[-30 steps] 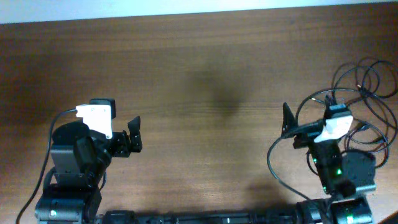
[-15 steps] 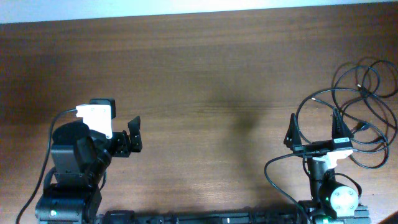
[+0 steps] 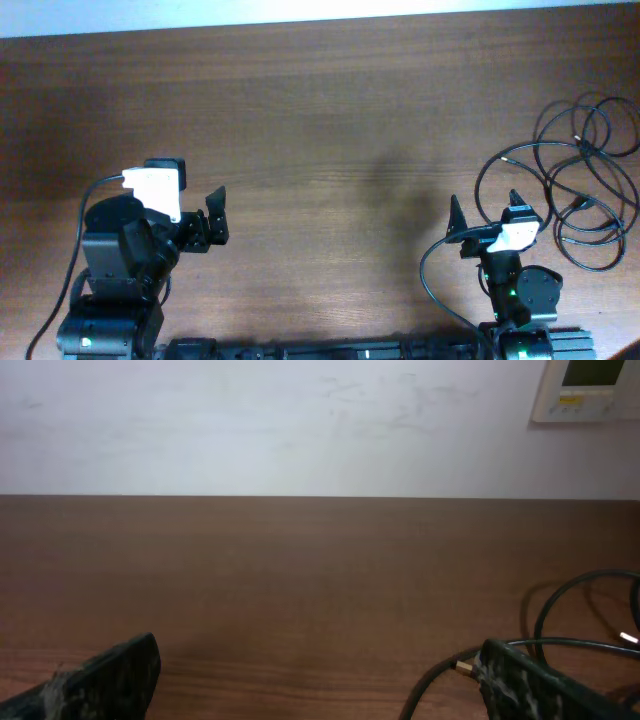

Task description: Untangle cables

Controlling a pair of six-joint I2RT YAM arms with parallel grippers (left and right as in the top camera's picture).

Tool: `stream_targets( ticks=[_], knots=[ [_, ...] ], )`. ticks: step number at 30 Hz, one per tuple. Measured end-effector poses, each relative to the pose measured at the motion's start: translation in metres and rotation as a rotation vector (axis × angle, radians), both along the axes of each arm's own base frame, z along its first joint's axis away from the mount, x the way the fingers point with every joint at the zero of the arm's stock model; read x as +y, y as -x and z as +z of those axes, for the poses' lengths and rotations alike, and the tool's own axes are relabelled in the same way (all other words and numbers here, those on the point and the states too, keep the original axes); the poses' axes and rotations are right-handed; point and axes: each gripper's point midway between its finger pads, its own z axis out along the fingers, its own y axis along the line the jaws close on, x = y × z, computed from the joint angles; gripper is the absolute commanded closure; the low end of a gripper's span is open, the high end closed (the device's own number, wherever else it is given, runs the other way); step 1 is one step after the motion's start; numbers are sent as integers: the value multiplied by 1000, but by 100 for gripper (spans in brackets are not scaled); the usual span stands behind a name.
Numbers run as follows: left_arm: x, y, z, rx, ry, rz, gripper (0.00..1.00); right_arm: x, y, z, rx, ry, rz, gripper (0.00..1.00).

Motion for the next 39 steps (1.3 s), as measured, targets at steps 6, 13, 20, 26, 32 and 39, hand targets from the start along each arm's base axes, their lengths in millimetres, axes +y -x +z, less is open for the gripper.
stream_targets(
  ticks=[6, 13, 20, 26, 32, 39],
  knots=[
    [0, 0, 0, 0, 0, 0, 1, 0, 0, 0, 0, 0, 0, 2],
    [0, 0, 0, 0, 0, 0, 1, 0, 0, 0, 0, 0, 0, 2],
    [0, 0, 0, 0, 0, 0, 1, 0, 0, 0, 0, 0, 0, 2],
    [0, 0, 0, 0, 0, 0, 1, 0, 0, 0, 0, 0, 0, 1],
    [-2, -1, 1, -31, -1, -8, 1, 0, 0, 0, 0, 0, 0, 2],
    [-2, -5, -27, -272, 11, -9, 1, 0, 0, 0, 0, 1, 0, 2]
  ],
)
